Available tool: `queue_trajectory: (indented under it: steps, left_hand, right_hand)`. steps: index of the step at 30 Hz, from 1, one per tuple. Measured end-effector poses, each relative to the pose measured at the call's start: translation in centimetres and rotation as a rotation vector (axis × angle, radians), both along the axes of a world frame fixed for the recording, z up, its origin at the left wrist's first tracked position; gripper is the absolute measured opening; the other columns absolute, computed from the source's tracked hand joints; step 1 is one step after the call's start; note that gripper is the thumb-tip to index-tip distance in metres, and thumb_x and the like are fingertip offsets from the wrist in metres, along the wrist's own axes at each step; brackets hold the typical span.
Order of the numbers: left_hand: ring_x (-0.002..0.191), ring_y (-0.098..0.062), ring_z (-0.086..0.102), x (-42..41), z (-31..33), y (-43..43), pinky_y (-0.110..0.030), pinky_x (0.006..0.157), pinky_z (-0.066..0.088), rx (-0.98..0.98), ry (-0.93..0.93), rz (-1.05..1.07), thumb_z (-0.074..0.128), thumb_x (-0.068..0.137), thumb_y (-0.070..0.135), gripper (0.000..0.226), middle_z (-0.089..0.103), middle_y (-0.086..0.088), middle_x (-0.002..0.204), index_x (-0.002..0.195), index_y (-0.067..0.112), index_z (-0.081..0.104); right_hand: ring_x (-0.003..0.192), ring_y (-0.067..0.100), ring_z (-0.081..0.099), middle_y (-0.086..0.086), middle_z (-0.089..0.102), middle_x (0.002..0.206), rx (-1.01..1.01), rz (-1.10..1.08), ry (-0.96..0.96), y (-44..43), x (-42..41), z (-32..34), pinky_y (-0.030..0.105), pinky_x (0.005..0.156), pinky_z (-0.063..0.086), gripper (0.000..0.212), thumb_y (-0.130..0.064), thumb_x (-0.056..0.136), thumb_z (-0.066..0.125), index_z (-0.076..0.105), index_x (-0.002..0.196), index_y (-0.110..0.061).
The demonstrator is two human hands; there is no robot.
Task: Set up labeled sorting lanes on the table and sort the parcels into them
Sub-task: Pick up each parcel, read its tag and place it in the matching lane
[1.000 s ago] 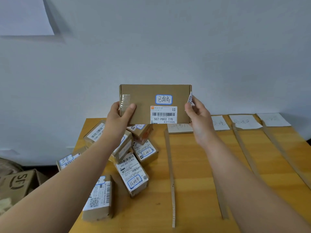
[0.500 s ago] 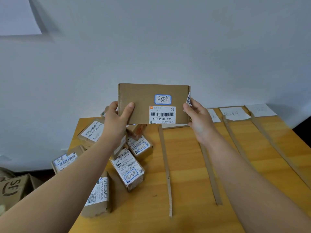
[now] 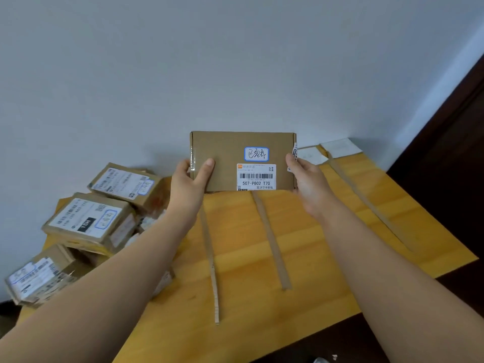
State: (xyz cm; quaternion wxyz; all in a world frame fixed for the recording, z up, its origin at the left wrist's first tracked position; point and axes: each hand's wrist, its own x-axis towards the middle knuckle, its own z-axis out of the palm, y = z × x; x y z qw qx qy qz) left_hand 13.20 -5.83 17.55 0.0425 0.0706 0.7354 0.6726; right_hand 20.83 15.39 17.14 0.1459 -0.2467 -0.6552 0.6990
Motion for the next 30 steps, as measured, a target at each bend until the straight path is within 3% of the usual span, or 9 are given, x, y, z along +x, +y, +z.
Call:
queue_trajectory:
  steps: [2, 5, 8, 11, 18, 24, 27, 30]
  left_hand:
    - [0.081, 0.002, 0.064, 1.2, 0.0, 2.7, -0.007, 0.06, 0.048, 0.018, -0.002, -0.014, 0.061, 0.091, 0.038, 0.029, 0.066, 0.01, 0.096, 0.111, 0.018, 0.056]
    - [0.086, -0.009, 0.065, 3.3, -0.3, 7.1, -0.016, 0.063, 0.051, 0.036, -0.019, -0.022, 0.06, 0.091, 0.04, 0.034, 0.067, 0.003, 0.099, 0.113, 0.015, 0.055]
    - [0.083, -0.001, 0.061, 5.5, -0.7, 11.4, -0.008, 0.06, 0.047, 0.039, -0.026, -0.006, 0.054, 0.094, 0.04, 0.028, 0.062, 0.009, 0.095, 0.113, 0.019, 0.052]
    - [0.081, 0.002, 0.059, 7.4, -1.1, 15.2, -0.004, 0.056, 0.045, 0.057, -0.041, 0.013, 0.051, 0.096, 0.039, 0.026, 0.062, 0.011, 0.094, 0.113, 0.018, 0.052]
    - [0.077, -0.002, 0.056, 9.9, -2.1, 21.4, -0.011, 0.054, 0.05, 0.075, -0.103, 0.089, 0.041, 0.1, 0.038, 0.023, 0.057, 0.01, 0.09, 0.109, 0.018, 0.047]
    - [0.085, -0.011, 0.056, 8.4, -3.2, 24.4, -0.027, 0.065, 0.054, 0.019, -0.143, 0.094, 0.032, 0.102, 0.042, 0.032, 0.054, 0.003, 0.101, 0.116, 0.015, 0.041]
    - [0.094, -0.014, 0.057, 6.8, -4.2, 25.9, -0.029, 0.068, 0.054, -0.023, -0.179, 0.026, 0.033, 0.101, 0.042, 0.04, 0.052, -0.002, 0.115, 0.129, 0.013, 0.036]
    - [0.099, -0.015, 0.053, 5.2, -4.9, 27.7, -0.025, 0.076, 0.045, -0.112, -0.219, -0.043, 0.036, 0.101, 0.041, 0.037, 0.053, 0.003, 0.11, 0.128, 0.016, 0.039]
  right_hand:
    - [0.102, 0.023, 0.065, 0.001, 0.069, 0.099, -0.01, -0.032, 0.004, 2.6, 1.4, -0.3, 0.042, 0.091, 0.053, 0.018, -0.035, 0.096, 0.055, 0.067, 0.091, -0.022]
    - [0.1, 0.021, 0.066, 0.003, 0.067, 0.107, 0.004, -0.077, -0.01, 7.0, 3.9, -0.5, 0.049, 0.095, 0.051, 0.029, -0.036, 0.094, 0.058, 0.063, 0.116, -0.019]
    - [0.092, 0.018, 0.064, -0.003, 0.068, 0.1, 0.029, -0.083, 0.002, 11.8, 6.1, -0.4, 0.042, 0.086, 0.052, 0.037, -0.032, 0.094, 0.06, 0.056, 0.127, -0.017]
    - [0.087, 0.015, 0.064, -0.005, 0.067, 0.096, 0.028, -0.081, 0.002, 16.1, 7.8, -0.7, 0.036, 0.08, 0.054, 0.034, -0.027, 0.093, 0.061, 0.055, 0.124, -0.014]
    - [0.104, 0.029, 0.067, 0.012, 0.069, 0.11, -0.098, -0.099, -0.004, 22.4, 8.1, -2.1, 0.031, 0.069, 0.054, 0.027, -0.023, 0.086, 0.071, 0.06, 0.107, -0.012]
    - [0.083, 0.021, 0.069, 0.014, 0.068, 0.105, -0.256, -0.047, -0.028, 24.3, 6.8, -3.6, 0.029, 0.068, 0.058, 0.029, -0.011, 0.089, 0.067, 0.054, 0.114, -0.008]
    - [0.091, 0.024, 0.068, 0.014, 0.067, 0.109, -0.309, -0.053, -0.024, 25.0, 5.6, -4.6, 0.032, 0.076, 0.057, 0.042, -0.004, 0.088, 0.066, 0.045, 0.124, -0.011]
    - [0.101, 0.026, 0.066, 0.012, 0.066, 0.112, -0.357, -0.118, -0.009, 26.4, 4.5, -5.4, 0.035, 0.085, 0.054, 0.049, -0.003, 0.087, 0.066, 0.038, 0.126, -0.013]
